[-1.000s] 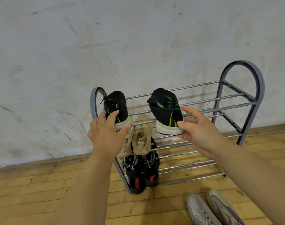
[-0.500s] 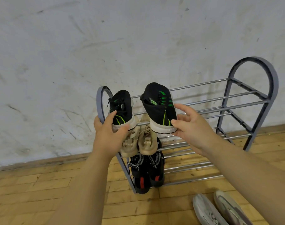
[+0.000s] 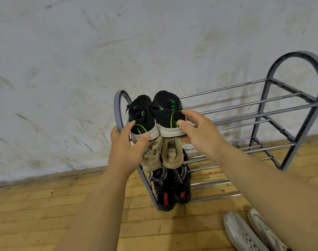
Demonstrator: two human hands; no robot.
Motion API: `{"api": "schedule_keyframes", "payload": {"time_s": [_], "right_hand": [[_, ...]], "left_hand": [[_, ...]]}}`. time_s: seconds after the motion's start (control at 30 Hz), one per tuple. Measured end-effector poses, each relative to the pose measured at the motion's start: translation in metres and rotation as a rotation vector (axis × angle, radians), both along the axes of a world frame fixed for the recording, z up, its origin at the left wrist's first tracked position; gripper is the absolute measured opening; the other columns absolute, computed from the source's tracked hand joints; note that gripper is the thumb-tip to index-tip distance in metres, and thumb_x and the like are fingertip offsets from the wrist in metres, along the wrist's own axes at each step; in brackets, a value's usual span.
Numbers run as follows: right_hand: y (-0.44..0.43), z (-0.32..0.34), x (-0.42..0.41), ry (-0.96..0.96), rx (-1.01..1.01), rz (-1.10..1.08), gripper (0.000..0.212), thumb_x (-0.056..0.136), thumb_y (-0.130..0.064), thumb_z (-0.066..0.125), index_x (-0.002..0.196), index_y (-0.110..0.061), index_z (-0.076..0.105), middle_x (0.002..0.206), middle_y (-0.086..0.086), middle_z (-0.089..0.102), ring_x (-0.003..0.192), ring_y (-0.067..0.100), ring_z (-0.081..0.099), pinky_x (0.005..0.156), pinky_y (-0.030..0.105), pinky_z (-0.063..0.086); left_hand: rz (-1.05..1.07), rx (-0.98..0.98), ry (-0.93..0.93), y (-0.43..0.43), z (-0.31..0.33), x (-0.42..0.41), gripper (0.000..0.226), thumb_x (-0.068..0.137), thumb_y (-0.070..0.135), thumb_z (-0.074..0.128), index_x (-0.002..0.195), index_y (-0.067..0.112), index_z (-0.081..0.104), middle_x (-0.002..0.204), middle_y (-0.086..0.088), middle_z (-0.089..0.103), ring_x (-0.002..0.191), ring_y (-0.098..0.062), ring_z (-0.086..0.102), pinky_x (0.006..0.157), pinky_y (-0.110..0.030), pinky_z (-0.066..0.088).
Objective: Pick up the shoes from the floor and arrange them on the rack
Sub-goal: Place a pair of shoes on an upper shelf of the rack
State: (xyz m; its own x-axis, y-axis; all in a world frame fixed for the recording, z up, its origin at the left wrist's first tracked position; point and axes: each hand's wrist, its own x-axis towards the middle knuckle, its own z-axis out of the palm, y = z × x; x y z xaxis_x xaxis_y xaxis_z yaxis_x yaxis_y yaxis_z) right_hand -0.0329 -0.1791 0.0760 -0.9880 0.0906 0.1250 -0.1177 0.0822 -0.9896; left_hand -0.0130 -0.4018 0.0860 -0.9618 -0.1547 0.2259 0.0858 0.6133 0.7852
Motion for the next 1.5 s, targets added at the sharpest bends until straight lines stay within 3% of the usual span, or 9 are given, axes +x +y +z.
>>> {"api": "schedule_keyframes", "payload": {"time_s": [0.1, 0.23, 0.43, 0.67, 0.9, 1.07, 1.2, 1.4, 1.5], "right_hand": [[0.001, -0.001, 0.002, 0.000, 0.082, 0.012, 0.045, 0.102, -0.037, 0.061, 0.146, -0.036, 0.054, 0.147, -0.008, 0.056, 0.107, 0.013, 0.069, 0.065, 0.012, 0.055], [0.013, 0.001, 0.014, 0.065, 0.315, -0.040, 0.049, 0.094, -0.057, 0.056, 0.141, -0.047, 0.053, 0.145, -0.016, 0.055, 0.121, 0.012, 0.062, 0.103, 0.036, 0.052], [0.081, 0.014, 0.047, 0.038, 0.601, 0.060, 0.009, 0.093, -0.035, 0.071, 0.101, -0.033, 0.066, 0.086, -0.009, 0.064, 0.070, 0.006, 0.058, 0.064, 0.025, 0.044], [0.160, -0.040, 0.063, -0.732, 0.967, 0.532, 0.077, 0.088, -0.056, 0.074, 0.154, -0.039, 0.037, 0.136, 0.003, 0.060, 0.103, 0.019, 0.071, 0.083, 0.038, 0.060], [0.193, -0.114, 0.085, -0.926, 1.125, 0.551, 0.074, 0.092, -0.049, 0.072, 0.157, -0.034, 0.038, 0.125, 0.003, 0.060, 0.112, 0.023, 0.064, 0.091, 0.037, 0.057], [0.208, -0.183, 0.090, -0.990, 1.350, 0.625, 0.072, 0.095, -0.043, 0.071, 0.158, -0.026, 0.039, 0.160, 0.005, 0.040, 0.143, 0.028, 0.044, 0.112, 0.039, 0.042], [0.227, -0.275, 0.109, -1.103, 1.156, 0.570, 0.071, 0.094, -0.035, 0.072, 0.156, -0.026, 0.038, 0.152, 0.010, 0.046, 0.131, 0.031, 0.054, 0.094, 0.034, 0.052], [0.260, -0.356, 0.145, -1.198, 0.848, 0.386, 0.069, 0.092, -0.029, 0.072, 0.150, -0.020, 0.035, 0.140, 0.010, 0.048, 0.109, 0.022, 0.054, 0.076, 0.025, 0.048], [0.269, -0.369, 0.155, -1.231, 0.773, 0.293, 0.065, 0.092, -0.017, 0.073, 0.147, -0.016, 0.038, 0.135, 0.010, 0.051, 0.101, 0.017, 0.051, 0.067, 0.017, 0.043]], "left_hand": [[0.010, -0.002, -0.003, 0.002, 0.001, 0.003, 0.062, 0.094, 0.049, 0.066, 0.150, 0.041, 0.042, 0.163, 0.004, 0.018, 0.142, -0.024, 0.039, 0.105, -0.033, 0.038], [0.162, -0.108, 0.039, 0.023, 0.004, 0.018, 0.063, 0.090, 0.047, 0.067, 0.148, 0.035, 0.043, 0.164, 0.002, 0.010, 0.151, -0.028, 0.014, 0.118, -0.053, 0.033], [-0.046, -0.197, 0.269, 0.073, 0.019, 0.052, 0.053, 0.089, 0.041, 0.068, 0.138, 0.036, 0.048, 0.133, 0.008, 0.035, 0.116, -0.001, 0.039, 0.103, -0.025, 0.038], [-0.608, -0.359, -0.097, 0.135, -0.027, 0.072, 0.053, 0.097, 0.042, 0.064, 0.146, 0.035, 0.046, 0.135, 0.010, 0.041, 0.118, -0.010, 0.048, 0.096, -0.024, 0.039], [-0.835, -0.733, -0.613, 0.176, -0.124, 0.075, 0.070, 0.100, 0.046, 0.057, 0.160, 0.025, 0.027, 0.166, -0.005, 0.022, 0.148, -0.030, 0.032, 0.120, -0.039, 0.032], [-0.662, -0.455, -0.809, 0.194, -0.247, 0.065, 0.077, 0.086, 0.059, 0.063, 0.155, 0.039, 0.034, 0.158, -0.003, 0.041, 0.135, -0.026, 0.050, 0.109, -0.036, 0.045], [-0.561, -0.061, -0.982, 0.218, -0.362, 0.097, 0.077, 0.084, 0.051, 0.072, 0.153, 0.034, 0.041, 0.152, -0.001, 0.049, 0.124, -0.021, 0.058, 0.098, -0.032, 0.053], [-0.430, 0.343, -1.188, 0.251, -0.403, 0.141, 0.080, 0.095, 0.017, 0.072, 0.161, 0.026, 0.027, 0.165, -0.004, 0.031, 0.145, -0.025, 0.040, 0.092, -0.015, 0.048], [-0.301, 0.497, -1.242, 0.262, -0.413, 0.139, 0.080, 0.091, 0.013, 0.077, 0.156, 0.031, 0.035, 0.160, -0.007, 0.037, 0.138, -0.027, 0.046, 0.093, -0.027, 0.051]]}}
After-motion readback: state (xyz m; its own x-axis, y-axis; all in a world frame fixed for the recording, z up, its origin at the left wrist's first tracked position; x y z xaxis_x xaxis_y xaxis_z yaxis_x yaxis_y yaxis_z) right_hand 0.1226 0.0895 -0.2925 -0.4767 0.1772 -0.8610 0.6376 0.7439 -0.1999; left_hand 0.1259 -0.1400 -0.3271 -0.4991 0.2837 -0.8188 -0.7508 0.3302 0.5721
